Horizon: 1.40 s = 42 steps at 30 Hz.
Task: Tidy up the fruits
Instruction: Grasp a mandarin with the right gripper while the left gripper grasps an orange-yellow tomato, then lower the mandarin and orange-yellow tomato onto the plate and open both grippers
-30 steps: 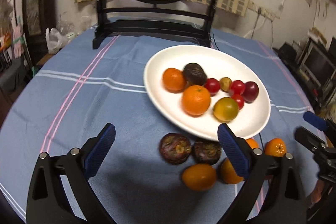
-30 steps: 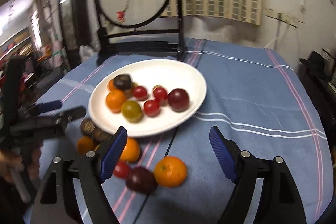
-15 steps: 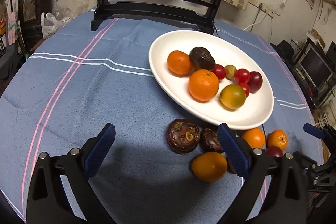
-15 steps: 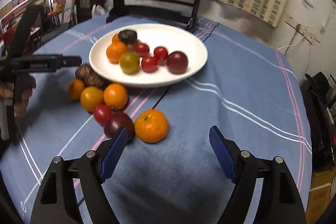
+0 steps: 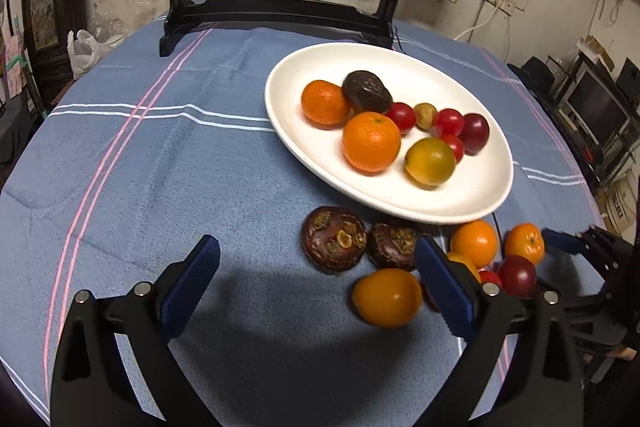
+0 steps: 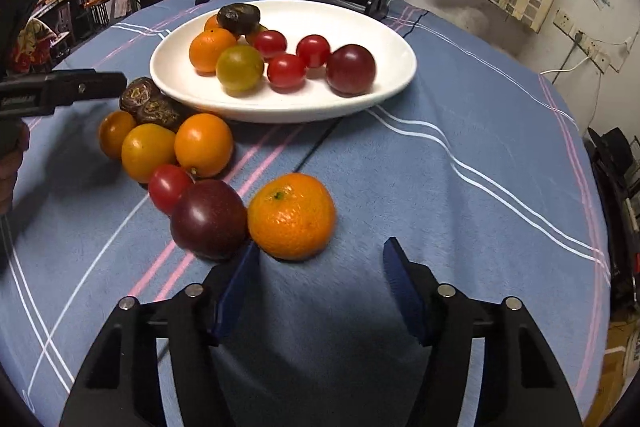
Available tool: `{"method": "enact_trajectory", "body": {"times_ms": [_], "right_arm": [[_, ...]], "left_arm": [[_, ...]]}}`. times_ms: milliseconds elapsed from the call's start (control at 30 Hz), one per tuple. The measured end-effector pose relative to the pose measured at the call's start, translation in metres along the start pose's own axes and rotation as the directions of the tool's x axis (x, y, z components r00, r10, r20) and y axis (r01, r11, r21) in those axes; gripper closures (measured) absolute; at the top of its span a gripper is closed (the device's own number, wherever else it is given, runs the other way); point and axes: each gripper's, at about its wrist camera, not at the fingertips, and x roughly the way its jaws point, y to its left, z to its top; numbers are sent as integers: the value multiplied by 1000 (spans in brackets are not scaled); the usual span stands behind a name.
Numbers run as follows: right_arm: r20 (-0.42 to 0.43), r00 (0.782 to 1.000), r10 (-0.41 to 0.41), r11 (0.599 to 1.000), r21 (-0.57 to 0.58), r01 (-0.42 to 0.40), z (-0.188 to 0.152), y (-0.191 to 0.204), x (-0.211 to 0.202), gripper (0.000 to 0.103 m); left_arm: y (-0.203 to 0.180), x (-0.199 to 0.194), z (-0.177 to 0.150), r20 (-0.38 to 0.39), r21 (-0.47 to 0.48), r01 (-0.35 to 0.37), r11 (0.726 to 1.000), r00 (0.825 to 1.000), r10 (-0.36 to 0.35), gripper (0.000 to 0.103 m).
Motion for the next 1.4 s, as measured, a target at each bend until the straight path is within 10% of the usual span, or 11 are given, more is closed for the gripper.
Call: {"method": "enact_trajectory", "body": {"times_ms": [167, 867, 1200, 1400], "right_arm": [[15, 998, 63, 997, 47, -63, 6, 1, 6, 59], [6, 1000, 0, 985, 173, -1, 6, -27, 0, 59], [58, 998, 17, 990, 141, -25, 9, -19, -14, 59], [70, 997, 28, 990, 139, -38, 10, -17, -17, 59]], "left_arm": [[-9, 1, -4, -23, 42, 35, 999, 999, -34, 7], [-45, 8, -25, -88, 364, 20, 931, 996, 13, 8], [-37, 21, -22, -135, 316, 79, 946, 990, -38, 61], [-40, 23, -22, -113, 316, 77, 945, 993, -43, 64]]}}
